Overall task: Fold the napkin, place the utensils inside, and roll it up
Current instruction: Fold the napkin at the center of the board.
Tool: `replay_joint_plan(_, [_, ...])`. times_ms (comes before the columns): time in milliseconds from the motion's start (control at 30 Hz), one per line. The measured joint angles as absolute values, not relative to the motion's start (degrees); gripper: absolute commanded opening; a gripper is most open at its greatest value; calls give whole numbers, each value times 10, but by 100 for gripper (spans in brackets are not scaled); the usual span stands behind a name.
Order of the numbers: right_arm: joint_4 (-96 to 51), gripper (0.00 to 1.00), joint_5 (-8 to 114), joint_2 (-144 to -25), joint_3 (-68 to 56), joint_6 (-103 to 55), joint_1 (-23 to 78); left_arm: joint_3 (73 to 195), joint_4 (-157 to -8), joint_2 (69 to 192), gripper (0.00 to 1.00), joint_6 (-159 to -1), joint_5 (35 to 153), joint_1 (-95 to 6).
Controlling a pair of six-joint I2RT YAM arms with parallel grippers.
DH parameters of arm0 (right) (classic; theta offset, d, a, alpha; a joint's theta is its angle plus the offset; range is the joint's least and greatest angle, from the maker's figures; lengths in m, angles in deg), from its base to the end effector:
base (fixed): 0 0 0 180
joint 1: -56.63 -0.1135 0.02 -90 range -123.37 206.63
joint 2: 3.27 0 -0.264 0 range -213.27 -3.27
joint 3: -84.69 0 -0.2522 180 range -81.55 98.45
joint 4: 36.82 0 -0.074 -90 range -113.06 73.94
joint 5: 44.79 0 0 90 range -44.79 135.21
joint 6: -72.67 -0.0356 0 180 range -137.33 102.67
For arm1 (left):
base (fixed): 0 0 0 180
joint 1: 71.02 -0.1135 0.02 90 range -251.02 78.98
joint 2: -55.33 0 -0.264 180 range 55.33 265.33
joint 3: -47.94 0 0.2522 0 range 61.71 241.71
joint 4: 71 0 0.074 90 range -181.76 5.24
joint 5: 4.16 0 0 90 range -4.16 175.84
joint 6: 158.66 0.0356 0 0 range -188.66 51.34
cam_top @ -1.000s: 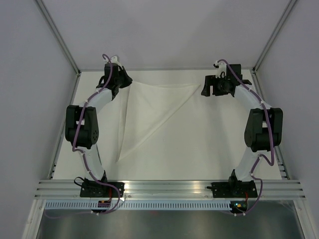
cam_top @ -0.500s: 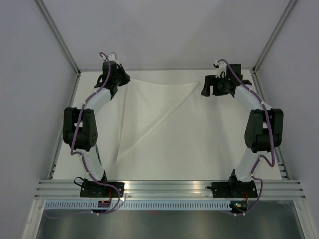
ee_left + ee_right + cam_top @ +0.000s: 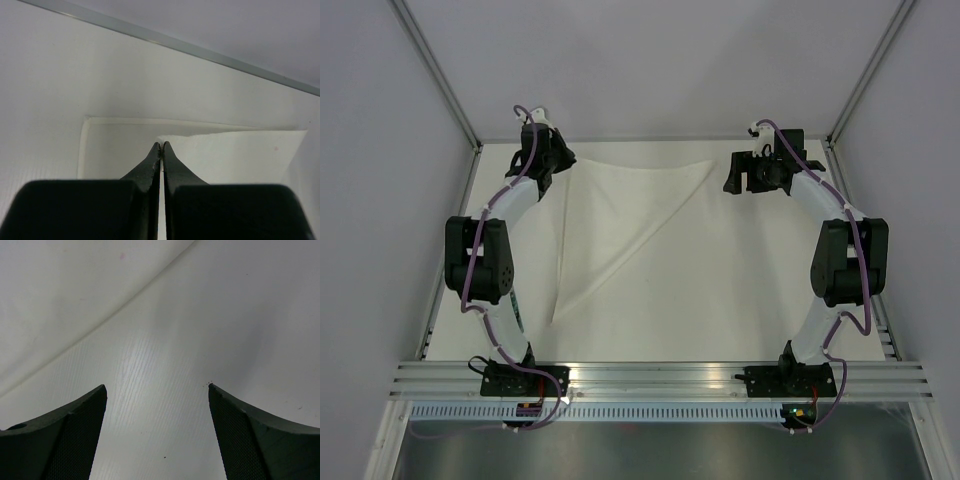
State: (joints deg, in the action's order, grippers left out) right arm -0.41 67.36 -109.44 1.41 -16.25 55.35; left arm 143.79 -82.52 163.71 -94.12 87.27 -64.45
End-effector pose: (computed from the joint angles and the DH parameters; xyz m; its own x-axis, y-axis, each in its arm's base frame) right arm 0.4164 0.0227 0.2489 -0.7120 -0.0334 -0.7014 -0.2967 0.9196 0.2574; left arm 0.4465 -0.0523 0.2647 -0.4244 -0.3837 -0.8201 -0.0503 0.9144 -0.4017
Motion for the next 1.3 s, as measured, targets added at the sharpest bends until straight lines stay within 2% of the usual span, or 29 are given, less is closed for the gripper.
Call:
replay_joint_plan(500, [-4,87,674,-1094,14,-162,553,1438,-825,1641,2,-941,872,-659])
replay_joint_plan(1300, [-4,87,674,-1094,14,-160,553,1464,-825,1735,2,-941,844,-680])
